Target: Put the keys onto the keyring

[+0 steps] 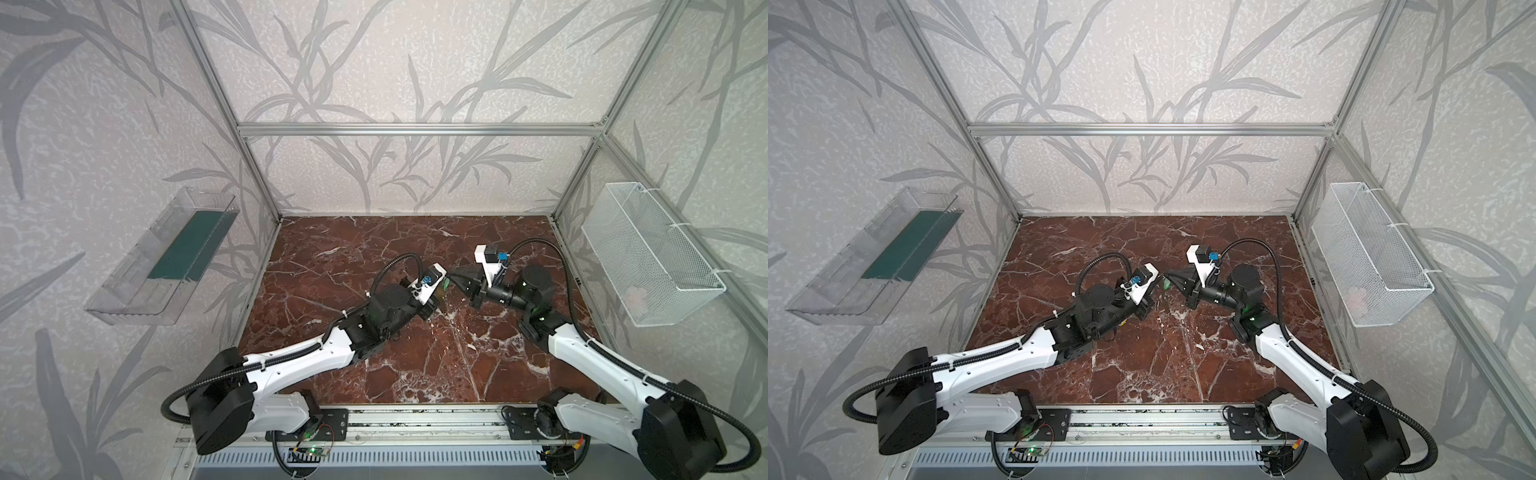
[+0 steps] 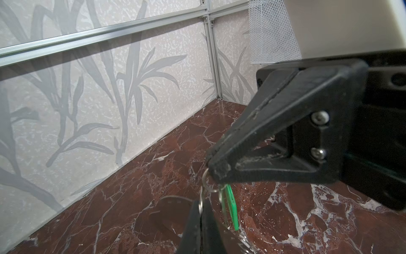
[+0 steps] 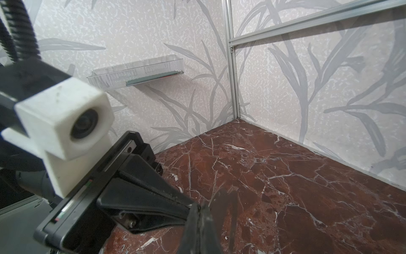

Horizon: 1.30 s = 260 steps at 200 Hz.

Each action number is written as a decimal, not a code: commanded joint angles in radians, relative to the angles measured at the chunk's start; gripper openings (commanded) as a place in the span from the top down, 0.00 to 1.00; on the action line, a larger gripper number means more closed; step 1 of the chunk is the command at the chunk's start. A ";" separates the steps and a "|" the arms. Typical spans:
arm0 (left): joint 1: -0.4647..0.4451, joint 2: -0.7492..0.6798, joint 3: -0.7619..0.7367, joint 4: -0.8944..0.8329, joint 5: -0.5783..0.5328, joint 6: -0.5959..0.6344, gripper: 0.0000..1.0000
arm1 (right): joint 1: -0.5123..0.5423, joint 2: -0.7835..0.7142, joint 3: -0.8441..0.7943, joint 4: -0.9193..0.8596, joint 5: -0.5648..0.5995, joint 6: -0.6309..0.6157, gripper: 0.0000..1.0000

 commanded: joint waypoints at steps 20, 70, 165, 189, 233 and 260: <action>0.004 -0.015 0.015 0.053 0.022 -0.001 1.00 | -0.003 -0.010 0.042 0.010 -0.007 -0.010 1.00; 0.004 -0.020 0.009 0.056 0.048 0.004 1.00 | -0.002 -0.014 0.046 0.003 0.010 -0.010 1.00; 0.004 -0.035 -0.006 0.066 0.081 0.007 1.00 | -0.002 -0.015 0.054 -0.016 0.029 -0.014 1.00; 0.004 -0.037 -0.009 0.071 0.084 0.008 1.00 | -0.002 -0.014 0.054 -0.022 0.031 -0.016 1.00; 0.004 -0.040 -0.014 0.085 0.088 0.007 1.00 | -0.002 -0.012 0.058 -0.036 0.030 -0.025 1.00; 0.004 -0.044 -0.018 0.097 0.090 0.002 1.00 | 0.001 -0.013 0.059 -0.046 0.027 -0.032 1.00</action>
